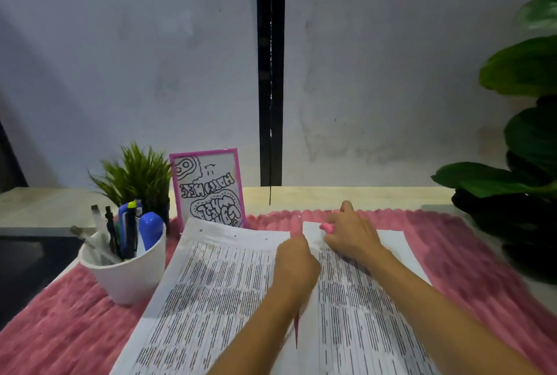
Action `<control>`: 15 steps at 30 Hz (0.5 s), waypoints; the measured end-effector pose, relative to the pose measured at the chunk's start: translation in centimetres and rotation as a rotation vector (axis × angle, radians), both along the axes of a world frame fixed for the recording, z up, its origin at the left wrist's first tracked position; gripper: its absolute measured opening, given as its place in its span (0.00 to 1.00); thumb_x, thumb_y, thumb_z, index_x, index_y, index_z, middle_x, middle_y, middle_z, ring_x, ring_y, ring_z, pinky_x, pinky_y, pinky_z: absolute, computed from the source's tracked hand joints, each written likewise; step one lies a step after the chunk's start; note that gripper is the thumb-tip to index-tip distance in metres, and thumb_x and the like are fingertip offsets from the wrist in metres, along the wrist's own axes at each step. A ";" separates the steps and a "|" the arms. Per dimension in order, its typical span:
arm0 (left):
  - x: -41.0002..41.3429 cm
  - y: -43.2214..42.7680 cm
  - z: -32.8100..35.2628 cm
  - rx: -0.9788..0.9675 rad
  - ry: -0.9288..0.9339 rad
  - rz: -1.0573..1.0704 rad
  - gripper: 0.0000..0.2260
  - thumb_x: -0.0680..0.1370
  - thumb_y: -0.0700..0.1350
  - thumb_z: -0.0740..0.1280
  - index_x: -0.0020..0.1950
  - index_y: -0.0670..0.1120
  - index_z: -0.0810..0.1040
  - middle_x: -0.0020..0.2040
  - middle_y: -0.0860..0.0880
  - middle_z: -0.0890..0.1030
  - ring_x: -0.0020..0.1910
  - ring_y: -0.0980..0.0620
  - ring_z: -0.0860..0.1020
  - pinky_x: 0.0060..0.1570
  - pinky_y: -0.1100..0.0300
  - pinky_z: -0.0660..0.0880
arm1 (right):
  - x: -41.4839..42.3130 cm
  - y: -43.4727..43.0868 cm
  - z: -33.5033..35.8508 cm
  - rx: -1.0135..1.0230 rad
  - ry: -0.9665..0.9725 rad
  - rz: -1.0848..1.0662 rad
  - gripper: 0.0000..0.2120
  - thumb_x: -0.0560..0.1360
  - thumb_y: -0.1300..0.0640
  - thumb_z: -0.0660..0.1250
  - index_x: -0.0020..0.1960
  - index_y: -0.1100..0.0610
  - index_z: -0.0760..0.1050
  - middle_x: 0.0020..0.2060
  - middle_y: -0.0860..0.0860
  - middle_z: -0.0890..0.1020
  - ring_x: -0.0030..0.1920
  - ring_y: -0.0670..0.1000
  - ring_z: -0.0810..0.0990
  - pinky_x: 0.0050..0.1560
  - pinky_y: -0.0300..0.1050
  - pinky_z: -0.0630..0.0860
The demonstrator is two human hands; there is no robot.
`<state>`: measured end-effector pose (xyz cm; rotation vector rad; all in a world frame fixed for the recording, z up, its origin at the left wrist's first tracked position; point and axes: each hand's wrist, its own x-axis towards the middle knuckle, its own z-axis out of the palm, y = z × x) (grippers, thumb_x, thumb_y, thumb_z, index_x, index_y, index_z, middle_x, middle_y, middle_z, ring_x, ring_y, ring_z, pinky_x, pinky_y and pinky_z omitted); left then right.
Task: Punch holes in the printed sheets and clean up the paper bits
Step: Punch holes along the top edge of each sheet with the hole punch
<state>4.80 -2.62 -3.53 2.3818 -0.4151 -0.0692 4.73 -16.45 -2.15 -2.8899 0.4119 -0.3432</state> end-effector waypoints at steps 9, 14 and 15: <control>1.7 -3.1 -3.8 -0.228 -0.102 0.082 0.19 0.79 0.44 0.66 0.70 0.48 0.71 0.64 0.45 0.75 0.59 0.47 0.72 0.53 0.58 0.72 | 1.5 -1.9 -2.9 0.119 -0.051 0.021 0.11 0.77 0.50 0.58 0.53 0.51 0.76 0.51 0.48 0.68 0.48 0.49 0.72 0.45 0.45 0.66; 2.9 -3.1 -4.7 -0.329 -0.070 0.086 0.24 0.78 0.43 0.66 0.74 0.51 0.67 0.58 0.45 0.78 0.48 0.53 0.76 0.44 0.62 0.72 | 1.4 -2.0 -3.0 0.170 -0.159 0.037 0.06 0.76 0.50 0.63 0.44 0.51 0.76 0.45 0.45 0.68 0.42 0.46 0.72 0.40 0.42 0.71; 3.0 -3.2 -4.7 -0.345 -0.064 0.084 0.25 0.77 0.42 0.66 0.74 0.53 0.67 0.56 0.46 0.79 0.46 0.52 0.78 0.42 0.61 0.73 | 1.4 -2.1 -3.0 0.179 -0.175 0.038 0.07 0.76 0.50 0.64 0.44 0.51 0.78 0.45 0.44 0.68 0.42 0.45 0.73 0.38 0.40 0.69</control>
